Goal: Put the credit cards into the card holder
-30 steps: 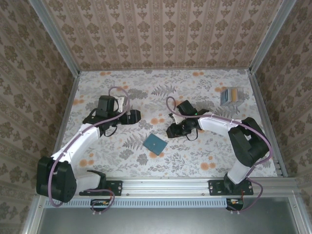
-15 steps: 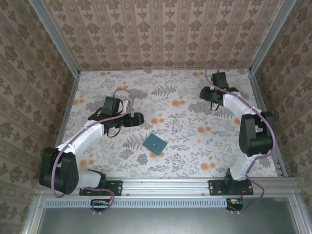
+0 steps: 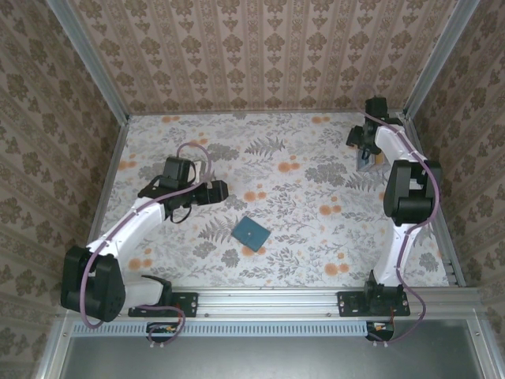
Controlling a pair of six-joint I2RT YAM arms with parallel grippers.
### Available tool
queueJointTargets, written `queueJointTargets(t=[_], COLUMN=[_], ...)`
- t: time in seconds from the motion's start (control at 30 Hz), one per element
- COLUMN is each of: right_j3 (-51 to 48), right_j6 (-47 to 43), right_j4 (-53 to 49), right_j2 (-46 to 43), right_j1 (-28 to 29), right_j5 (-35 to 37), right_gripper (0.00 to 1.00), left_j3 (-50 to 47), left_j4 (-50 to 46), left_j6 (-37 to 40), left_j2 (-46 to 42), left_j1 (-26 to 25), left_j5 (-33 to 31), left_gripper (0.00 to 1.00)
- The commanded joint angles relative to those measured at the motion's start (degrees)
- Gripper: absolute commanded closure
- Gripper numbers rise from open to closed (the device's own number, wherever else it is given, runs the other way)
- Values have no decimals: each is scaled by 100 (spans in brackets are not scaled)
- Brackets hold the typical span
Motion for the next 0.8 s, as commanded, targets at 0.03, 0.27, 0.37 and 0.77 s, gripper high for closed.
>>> queueJointTargets(t=[0.03,0.27,0.37,0.77], right_j3=[390,483,474,328], right_j6=[-318,-409,-501,-498], right_j4=[-730,-819,-779,-765], right_j2=[352,474,492,557], right_j1=[-117,-244,-263,-375], right_j5=[198,320,331,-7], right_gripper=[36,36,35,34], left_j3=[100,127,101,-2], left_j4=[-77,-32,15,100], left_j6=[95,66,57,-74], left_j2=[49,110,122,85], left_j1=[44,44,46,45], left_j5=[-97,-100,-74,-100], left_gripper=[3,3,3,3])
